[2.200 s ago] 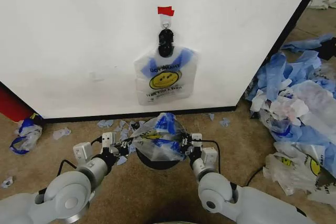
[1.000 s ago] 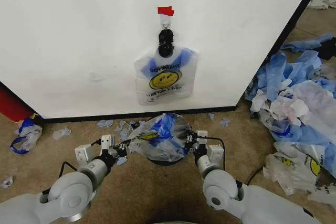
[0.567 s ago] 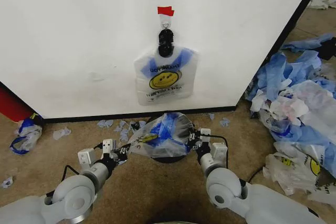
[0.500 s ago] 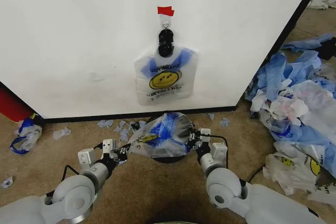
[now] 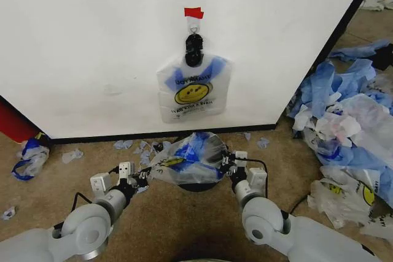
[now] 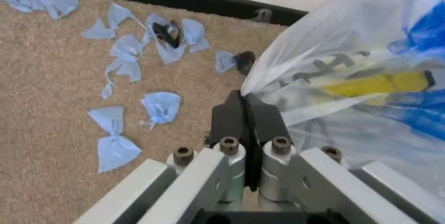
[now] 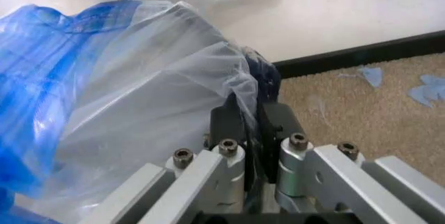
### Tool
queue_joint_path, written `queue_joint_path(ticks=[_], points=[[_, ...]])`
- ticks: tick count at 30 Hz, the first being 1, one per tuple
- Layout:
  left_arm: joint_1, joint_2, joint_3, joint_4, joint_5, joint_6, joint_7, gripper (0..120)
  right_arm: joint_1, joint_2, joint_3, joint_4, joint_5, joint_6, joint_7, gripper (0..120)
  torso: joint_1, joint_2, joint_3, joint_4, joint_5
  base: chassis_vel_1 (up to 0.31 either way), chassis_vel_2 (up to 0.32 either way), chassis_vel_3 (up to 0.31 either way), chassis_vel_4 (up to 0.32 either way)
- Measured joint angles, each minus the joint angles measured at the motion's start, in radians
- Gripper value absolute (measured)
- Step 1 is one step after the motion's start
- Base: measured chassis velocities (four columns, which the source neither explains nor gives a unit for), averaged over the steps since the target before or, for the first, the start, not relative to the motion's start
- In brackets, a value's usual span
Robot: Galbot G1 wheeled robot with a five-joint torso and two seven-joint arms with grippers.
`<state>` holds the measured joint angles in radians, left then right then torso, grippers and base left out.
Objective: Pick up the garbage bag from the wall and place it over the trash bin.
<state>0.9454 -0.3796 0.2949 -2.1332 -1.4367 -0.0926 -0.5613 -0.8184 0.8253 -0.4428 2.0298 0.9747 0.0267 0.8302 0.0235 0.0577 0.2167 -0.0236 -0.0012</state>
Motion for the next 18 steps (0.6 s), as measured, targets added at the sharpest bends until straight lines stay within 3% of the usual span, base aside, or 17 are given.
queue_joint_path(ticks=[18], points=[[0.008, -0.006, 0.010, 0.052, 0.023, -0.006, 0.003, 0, -0.033, -0.018, 0.033, 0.007, -0.008, 0.000, -0.010, 0, 0.000, 0.000, 0.000, 0.0000, 0.0000, 0.000, 0.000, 0.000, 0.000]])
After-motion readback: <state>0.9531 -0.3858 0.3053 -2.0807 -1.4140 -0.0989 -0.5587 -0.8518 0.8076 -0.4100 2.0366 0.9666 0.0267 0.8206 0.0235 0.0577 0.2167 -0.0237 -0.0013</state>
